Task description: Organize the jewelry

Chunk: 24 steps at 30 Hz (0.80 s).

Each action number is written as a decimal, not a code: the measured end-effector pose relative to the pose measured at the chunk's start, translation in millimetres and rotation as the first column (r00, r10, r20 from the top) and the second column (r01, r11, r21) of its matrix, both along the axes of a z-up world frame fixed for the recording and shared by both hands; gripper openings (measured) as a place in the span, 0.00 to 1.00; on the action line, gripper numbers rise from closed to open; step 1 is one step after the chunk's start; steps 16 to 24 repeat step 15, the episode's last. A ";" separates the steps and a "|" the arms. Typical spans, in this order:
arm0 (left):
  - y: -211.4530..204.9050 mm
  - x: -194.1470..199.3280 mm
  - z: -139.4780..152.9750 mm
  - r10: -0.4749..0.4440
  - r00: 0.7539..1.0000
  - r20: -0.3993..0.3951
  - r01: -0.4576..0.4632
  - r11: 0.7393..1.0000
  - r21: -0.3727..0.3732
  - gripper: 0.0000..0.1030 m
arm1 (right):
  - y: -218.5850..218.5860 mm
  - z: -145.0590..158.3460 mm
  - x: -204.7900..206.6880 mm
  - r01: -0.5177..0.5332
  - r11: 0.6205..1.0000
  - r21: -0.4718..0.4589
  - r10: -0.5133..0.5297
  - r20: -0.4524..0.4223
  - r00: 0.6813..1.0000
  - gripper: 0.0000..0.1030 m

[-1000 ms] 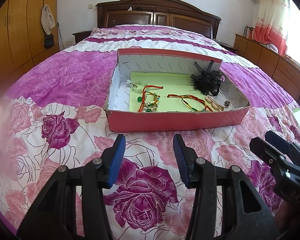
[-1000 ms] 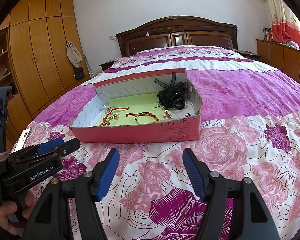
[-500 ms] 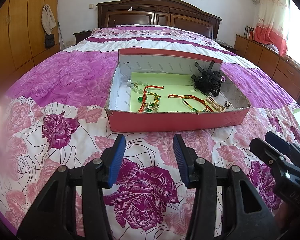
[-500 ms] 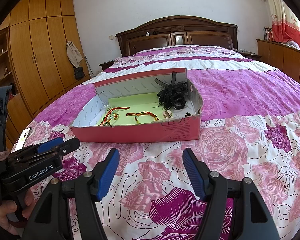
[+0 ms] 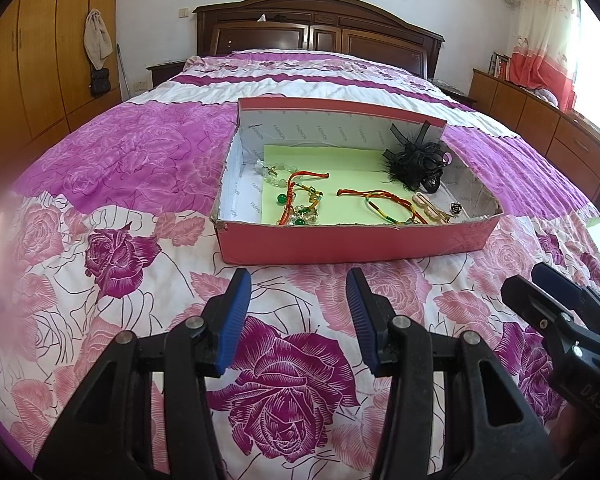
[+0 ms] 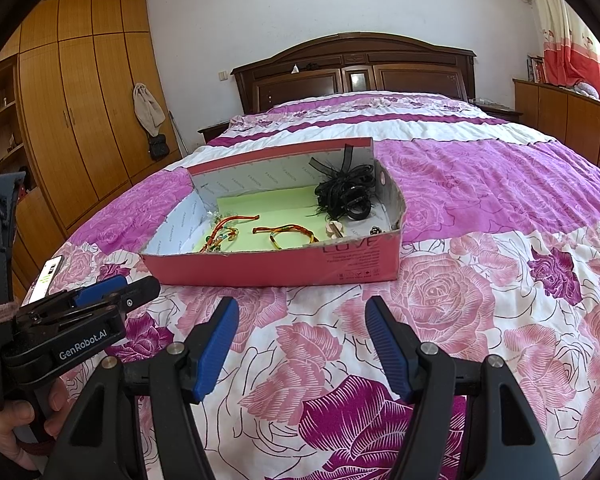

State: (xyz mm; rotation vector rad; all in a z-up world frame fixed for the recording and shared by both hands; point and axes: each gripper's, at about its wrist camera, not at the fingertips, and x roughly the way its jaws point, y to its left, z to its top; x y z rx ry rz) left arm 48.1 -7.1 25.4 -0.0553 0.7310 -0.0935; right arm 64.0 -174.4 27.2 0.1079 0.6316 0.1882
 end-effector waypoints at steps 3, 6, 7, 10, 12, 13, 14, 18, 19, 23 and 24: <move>0.0 -0.1 0.0 0.000 1.000 0.001 0.000 1.000 0.000 0.40 | 0.0 0.0 -0.1 0.001 1.000 0.000 -0.001 -0.001 1.000 0.66; 1.6 0.4 0.9 0.001 1.000 0.003 -0.001 1.000 -0.001 0.40 | 0.2 0.1 -0.2 0.001 1.000 0.000 -0.001 -0.001 1.000 0.66; 1.6 0.3 0.9 0.001 1.000 0.003 -0.001 1.000 -0.001 0.40 | 0.2 0.1 -0.2 0.001 1.000 0.000 -0.001 -0.001 1.000 0.66; 1.4 0.2 0.8 0.001 1.000 0.002 -0.001 1.000 -0.001 0.40 | 0.2 0.1 -0.2 0.000 1.000 -0.001 0.000 -0.001 1.000 0.66; 1.3 0.2 0.8 0.001 1.000 0.002 -0.001 1.000 -0.001 0.40 | 0.3 0.1 -0.3 0.000 1.000 -0.003 0.000 0.001 1.000 0.66; 1.5 0.4 0.8 0.001 1.000 0.002 -0.001 1.000 -0.001 0.40 | 0.3 0.1 -0.3 0.000 1.000 -0.002 0.000 0.001 1.000 0.66; 1.2 0.2 0.7 0.001 1.000 0.002 -0.001 1.000 -0.001 0.40 | 0.3 0.2 -0.3 0.000 1.000 -0.002 0.000 0.001 1.000 0.66; 1.2 0.2 0.7 0.000 1.000 0.002 0.000 1.000 -0.001 0.40 | 0.3 0.2 -0.3 0.001 1.000 -0.002 -0.001 0.001 1.000 0.66; 1.2 0.2 0.7 0.000 1.000 0.002 0.000 1.000 -0.001 0.40 | 0.3 0.2 -0.3 0.001 1.000 -0.002 -0.001 0.001 1.000 0.66; 1.2 0.2 0.7 0.000 1.000 0.002 0.000 1.000 -0.001 0.40 | 0.3 0.2 -0.3 0.001 1.000 -0.002 -0.001 0.001 1.000 0.66; 1.2 0.2 0.7 0.000 1.000 0.002 0.000 1.000 -0.001 0.40 | 0.3 0.2 -0.3 0.001 1.000 -0.002 -0.001 0.001 1.000 0.66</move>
